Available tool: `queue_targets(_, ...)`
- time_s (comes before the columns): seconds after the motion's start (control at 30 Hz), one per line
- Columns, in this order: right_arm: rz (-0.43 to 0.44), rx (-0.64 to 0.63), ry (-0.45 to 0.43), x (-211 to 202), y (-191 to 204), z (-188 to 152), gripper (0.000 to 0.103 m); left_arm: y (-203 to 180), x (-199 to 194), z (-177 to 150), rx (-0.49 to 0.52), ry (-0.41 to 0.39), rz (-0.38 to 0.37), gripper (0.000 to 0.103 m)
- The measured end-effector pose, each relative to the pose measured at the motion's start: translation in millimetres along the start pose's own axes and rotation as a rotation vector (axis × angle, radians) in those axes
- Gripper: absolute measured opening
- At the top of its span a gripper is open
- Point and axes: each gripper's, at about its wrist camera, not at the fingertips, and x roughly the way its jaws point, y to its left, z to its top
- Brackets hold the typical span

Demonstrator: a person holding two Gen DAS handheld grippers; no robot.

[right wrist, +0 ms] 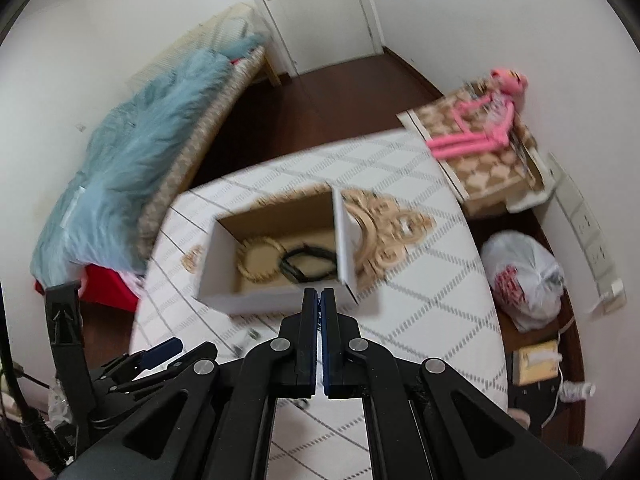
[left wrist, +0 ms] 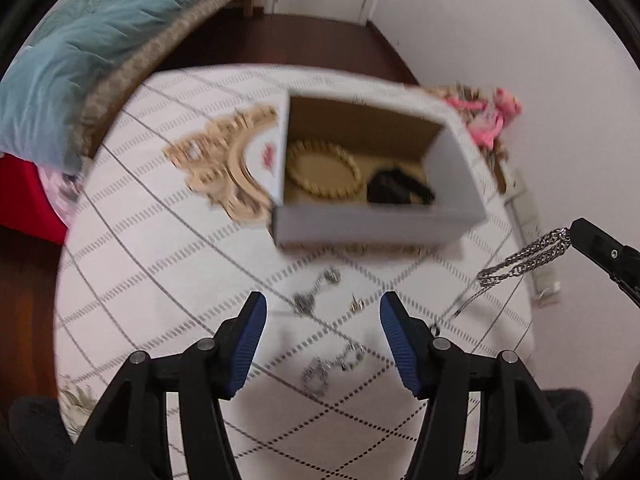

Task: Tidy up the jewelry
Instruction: 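Carry chain and stud over the white box while both tools open inside it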

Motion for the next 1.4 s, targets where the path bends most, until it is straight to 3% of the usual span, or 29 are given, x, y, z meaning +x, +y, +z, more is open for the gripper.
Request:
queue_targets(0.27,-0.055,0.085,0.09,33.5,-39.8,-44.2,0.001,-28.7,51.0,-12.5,0.065,0.057,0.047,0.055)
queue_targets(0.33,-0.064,0.094,0.095,35.5,-44.9,-47.9,0.001,-34.1,57.2,-13.1,0.088,0.051,0.064,0.044)
queue_targets(0.4,-0.07,0.109,0.102,37.8,-51.4,-50.9,0.001,-40.2,57.7,-12.1,0.133,0.021,0.092,0.01)
queue_targets(0.43,-0.071,0.114,0.103,38.3,-53.1,-51.3,0.001,-41.0,58.5,-11.6,0.141,0.023,0.093,0.006)
queue_targets(0.57,-0.061,0.123,0.095,35.4,-53.5,-47.7,0.001,-33.5,49.8,-9.4,0.114,0.01,0.05,0.006)
queue_targets(0.7,-0.019,0.117,0.073,22.1,-46.4,-33.0,0.001,-18.5,16.1,-3.0,0.069,-0.016,-0.018,0.006)
queue_targets(1.0,0.116,0.05,-0.025,-24.0,-8.1,36.1,0.001,-8.0,-51.7,51.3,0.047,-0.108,-0.101,0.006)
queue_targets(1.13,0.119,-0.011,-0.043,-20.5,13.6,72.1,0.001,-10.4,-43.8,80.8,0.053,-0.104,-0.109,0.006)
queue_targets(1.4,0.038,-0.096,0.057,56.2,36.8,122.8,0.001,3.9,2.0,132.2,0.044,-0.031,-0.09,0.006)
